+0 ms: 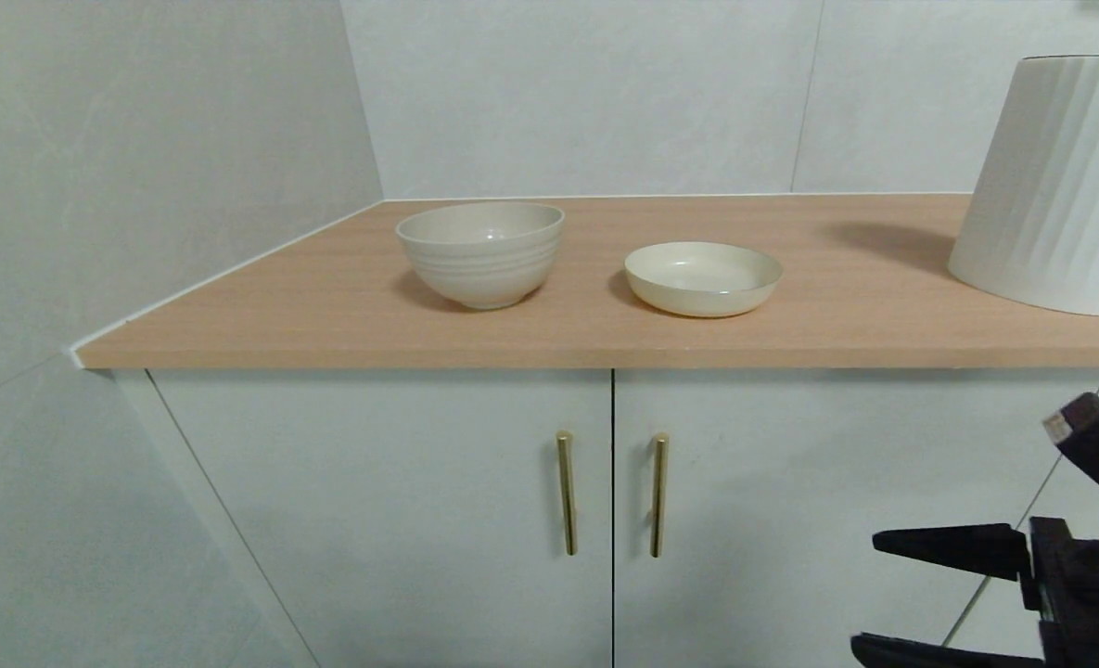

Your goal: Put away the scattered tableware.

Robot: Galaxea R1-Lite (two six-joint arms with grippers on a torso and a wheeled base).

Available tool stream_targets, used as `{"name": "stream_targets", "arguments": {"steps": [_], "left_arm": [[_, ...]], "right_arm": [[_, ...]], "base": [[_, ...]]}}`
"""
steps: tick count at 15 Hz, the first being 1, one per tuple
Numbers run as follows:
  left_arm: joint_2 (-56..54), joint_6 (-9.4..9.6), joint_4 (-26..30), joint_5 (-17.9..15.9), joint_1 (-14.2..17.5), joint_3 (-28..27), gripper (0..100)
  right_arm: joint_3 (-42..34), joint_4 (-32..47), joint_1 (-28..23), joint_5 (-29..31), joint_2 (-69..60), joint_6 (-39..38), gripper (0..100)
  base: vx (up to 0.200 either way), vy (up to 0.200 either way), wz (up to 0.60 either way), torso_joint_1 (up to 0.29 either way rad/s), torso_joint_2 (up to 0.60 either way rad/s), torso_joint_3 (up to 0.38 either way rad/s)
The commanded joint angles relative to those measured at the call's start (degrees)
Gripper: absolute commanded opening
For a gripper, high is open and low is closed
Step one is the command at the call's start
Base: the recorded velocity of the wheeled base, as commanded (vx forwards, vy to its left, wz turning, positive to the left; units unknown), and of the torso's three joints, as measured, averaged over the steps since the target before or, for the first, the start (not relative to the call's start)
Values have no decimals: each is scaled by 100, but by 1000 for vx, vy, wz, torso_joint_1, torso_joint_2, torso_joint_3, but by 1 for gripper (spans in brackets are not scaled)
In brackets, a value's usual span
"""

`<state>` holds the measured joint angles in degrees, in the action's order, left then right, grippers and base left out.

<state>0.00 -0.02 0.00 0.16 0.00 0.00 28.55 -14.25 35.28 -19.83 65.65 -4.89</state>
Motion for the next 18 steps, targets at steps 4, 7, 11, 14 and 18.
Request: {"name": "stream_targets", "arguments": {"steps": [4,7,11,14,18], "left_arm": [[0,11,0,2,0,0,100],[0,11,0,2,0,0,100],[0,11,0,2,0,0,100],[0,2,0,2,9,0,100],[0,-6,0,2,0,0,100]], "right_arm": [[195,-1018,620,894,1486,-232,100],[327,-1827,1271,1579,2383,-680,100],[617,-2047,1288,1667,2866,-1207,100],[740,-2231,1288,1852,3156,-1612,100],[696,-2846,1245,1939,3508,-1638,100]], "base": [[0,0,0,0,0,0],[0,0,0,0,0,0],[0,0,0,0,0,0],[0,0,0,0,0,0],[0,0,0,0,0,0]]}}
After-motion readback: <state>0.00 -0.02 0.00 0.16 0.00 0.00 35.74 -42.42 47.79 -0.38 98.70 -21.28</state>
